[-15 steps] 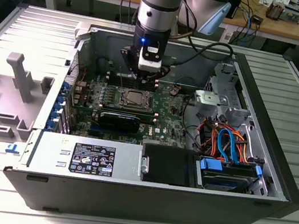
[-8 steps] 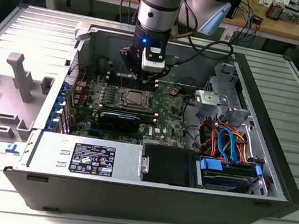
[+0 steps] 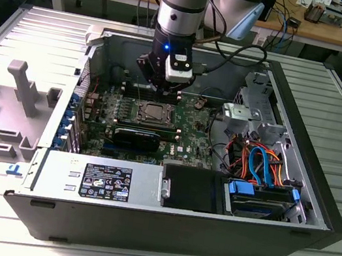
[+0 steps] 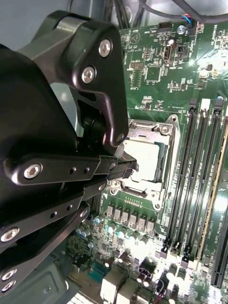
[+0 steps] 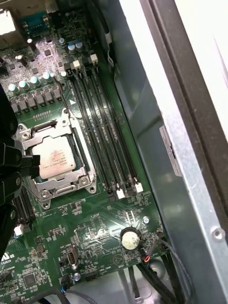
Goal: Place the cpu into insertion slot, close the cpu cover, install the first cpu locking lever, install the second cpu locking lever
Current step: 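Install the first cpu locking lever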
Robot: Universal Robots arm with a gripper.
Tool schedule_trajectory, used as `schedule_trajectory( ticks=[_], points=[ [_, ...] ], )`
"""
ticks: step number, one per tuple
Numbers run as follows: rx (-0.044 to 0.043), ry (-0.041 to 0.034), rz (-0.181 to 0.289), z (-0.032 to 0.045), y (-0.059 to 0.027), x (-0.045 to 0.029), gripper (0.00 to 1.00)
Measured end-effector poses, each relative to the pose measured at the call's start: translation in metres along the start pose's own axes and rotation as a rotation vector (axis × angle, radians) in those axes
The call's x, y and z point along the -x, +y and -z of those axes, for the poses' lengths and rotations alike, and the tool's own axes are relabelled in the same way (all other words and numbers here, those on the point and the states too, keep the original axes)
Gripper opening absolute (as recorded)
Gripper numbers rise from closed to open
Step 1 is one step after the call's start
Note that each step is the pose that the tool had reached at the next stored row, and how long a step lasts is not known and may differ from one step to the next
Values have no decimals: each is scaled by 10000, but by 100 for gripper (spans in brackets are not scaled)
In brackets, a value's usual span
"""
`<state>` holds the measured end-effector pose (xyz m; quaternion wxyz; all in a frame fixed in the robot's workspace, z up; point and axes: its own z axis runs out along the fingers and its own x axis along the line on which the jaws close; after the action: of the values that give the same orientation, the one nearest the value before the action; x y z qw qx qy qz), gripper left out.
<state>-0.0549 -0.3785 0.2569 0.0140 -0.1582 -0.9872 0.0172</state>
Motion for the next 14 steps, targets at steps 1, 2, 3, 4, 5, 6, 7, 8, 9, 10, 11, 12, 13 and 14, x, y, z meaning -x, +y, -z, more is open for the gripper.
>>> schedule_trajectory(
  ticks=[1,2,3,4,5,6,7,8,9,10,11,12,13,14],
  points=[
    [-2,-3,76,0,0,0,11],
    [-4,-7,185,0,0,0,11],
    [-5,-10,262,0,0,0,11],
    [-7,-14,384,0,0,0,11],
    [-10,-19,529,0,0,0,11],
    [-12,-24,662,0,0,0,11],
    [-14,-28,765,0,0,0,11],
    [-16,-31,836,0,0,0,11],
    [-17,-35,955,0,0,0,11],
    [-18,-38,1021,0,0,0,11],
    [-21,-42,1123,0,0,0,11],
    [-23,-49,1357,0,0,0,11],
    [-25,-54,1466,0,0,0,11],
    [-25,-56,1534,0,0,0,11]
  ],
)
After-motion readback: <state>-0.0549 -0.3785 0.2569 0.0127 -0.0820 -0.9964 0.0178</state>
